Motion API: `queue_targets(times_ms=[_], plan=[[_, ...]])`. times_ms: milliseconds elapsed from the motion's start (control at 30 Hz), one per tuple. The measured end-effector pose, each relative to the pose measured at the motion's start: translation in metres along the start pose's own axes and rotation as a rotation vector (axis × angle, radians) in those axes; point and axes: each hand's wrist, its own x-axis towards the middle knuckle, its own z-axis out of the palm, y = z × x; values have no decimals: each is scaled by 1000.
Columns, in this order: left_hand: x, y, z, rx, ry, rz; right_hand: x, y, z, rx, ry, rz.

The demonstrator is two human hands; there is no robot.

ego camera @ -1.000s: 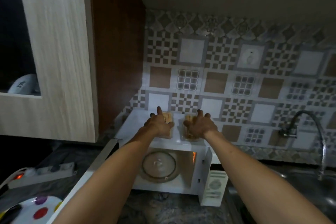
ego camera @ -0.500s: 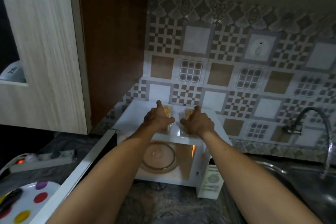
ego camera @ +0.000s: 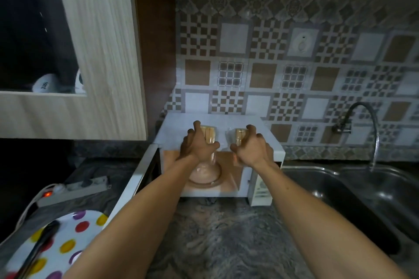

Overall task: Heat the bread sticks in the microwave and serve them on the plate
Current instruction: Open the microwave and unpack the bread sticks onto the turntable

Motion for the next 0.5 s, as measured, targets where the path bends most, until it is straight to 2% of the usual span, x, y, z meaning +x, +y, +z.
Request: queue_targets(times_ms=[200, 300, 500], plan=[[-67, -30, 9, 8, 14, 89, -79, 12, 12, -14, 40, -12], [-102, -47, 19, 13, 26, 128, -113, 22, 25, -51, -15, 2], [-148, -100, 59, 45, -120, -11, -158, 46, 67, -45, -155, 104]])
